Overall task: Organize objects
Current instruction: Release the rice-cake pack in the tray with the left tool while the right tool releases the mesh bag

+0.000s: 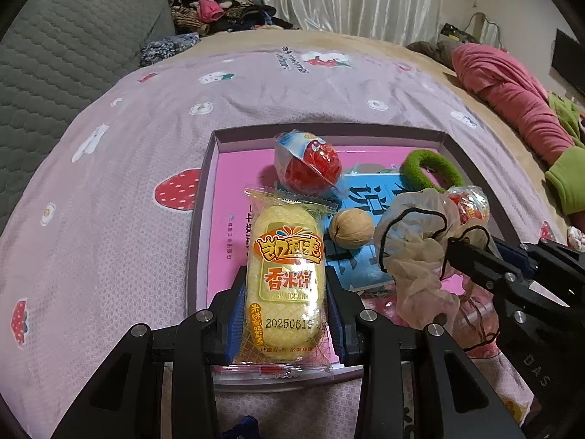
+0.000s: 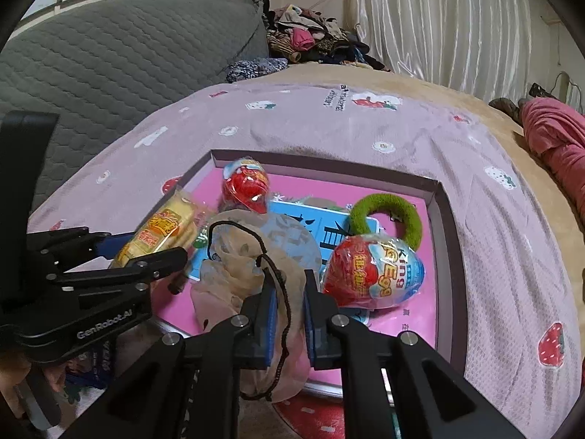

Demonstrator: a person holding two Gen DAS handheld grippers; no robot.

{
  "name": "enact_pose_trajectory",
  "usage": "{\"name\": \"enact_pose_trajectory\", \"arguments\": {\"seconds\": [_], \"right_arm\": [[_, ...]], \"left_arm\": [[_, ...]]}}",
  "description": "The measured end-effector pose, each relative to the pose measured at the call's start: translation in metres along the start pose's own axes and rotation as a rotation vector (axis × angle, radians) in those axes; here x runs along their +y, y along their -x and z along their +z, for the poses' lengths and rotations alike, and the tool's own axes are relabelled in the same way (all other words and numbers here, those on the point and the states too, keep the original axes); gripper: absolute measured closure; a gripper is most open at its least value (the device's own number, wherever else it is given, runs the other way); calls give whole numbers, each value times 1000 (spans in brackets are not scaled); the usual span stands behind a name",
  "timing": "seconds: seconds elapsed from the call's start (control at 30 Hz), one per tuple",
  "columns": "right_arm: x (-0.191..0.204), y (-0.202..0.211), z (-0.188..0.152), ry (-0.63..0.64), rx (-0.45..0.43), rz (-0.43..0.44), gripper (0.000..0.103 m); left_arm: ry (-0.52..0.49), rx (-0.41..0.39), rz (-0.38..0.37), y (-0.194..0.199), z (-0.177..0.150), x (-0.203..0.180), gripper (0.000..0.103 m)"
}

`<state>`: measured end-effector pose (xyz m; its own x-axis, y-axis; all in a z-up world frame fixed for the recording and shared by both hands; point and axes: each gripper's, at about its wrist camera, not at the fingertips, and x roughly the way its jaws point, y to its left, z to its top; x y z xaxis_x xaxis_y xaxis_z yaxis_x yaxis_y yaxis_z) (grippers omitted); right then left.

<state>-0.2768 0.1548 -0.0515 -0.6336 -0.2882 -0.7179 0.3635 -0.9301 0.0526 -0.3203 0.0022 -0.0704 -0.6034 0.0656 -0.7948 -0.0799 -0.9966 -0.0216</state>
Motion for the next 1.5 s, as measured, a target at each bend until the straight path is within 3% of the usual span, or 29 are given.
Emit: {"name": "enact_pose_trajectory", "arguments": {"seconds": [0.3,0.53,0.63,0.83,0.93,1.0,1.2,1.33,1.37,1.5], "right_arm": [[-5,-16,-6,-13,44,-23,86],[-6,-12,-4,-14,30,-30,84],[-6,-8,-2,-22,18,-24,74],[-3,-5,-1,-10,10,-30,68],[-3,-4,-1,-12,6,-36,66],[-2,-3,0,-5,6,-43,62],[-2,4,3,-5,-22,-55,57],[-4,10,7,-11,-40,-66,43],[-4,12,7,-14,-42,-70,42],[-5,20,11,-21,-55,-81,37]], "left_arm": [[-8,19,8,-8,-3,-1,64],[-15,35,16,-14,-4,-2,64],[-15,38,18,-14,-5,-3,63],[-3,35,24,-13,-3,1,63],[-5,34,24,-11,-2,2,56],[-11,36,35,-11,-1,2,46],[-10,18,31,-4,2,4,42],[-7,0,41,3,4,4,37],[-5,-7,40,5,4,4,30],[4,-23,40,13,7,6,28]]}}
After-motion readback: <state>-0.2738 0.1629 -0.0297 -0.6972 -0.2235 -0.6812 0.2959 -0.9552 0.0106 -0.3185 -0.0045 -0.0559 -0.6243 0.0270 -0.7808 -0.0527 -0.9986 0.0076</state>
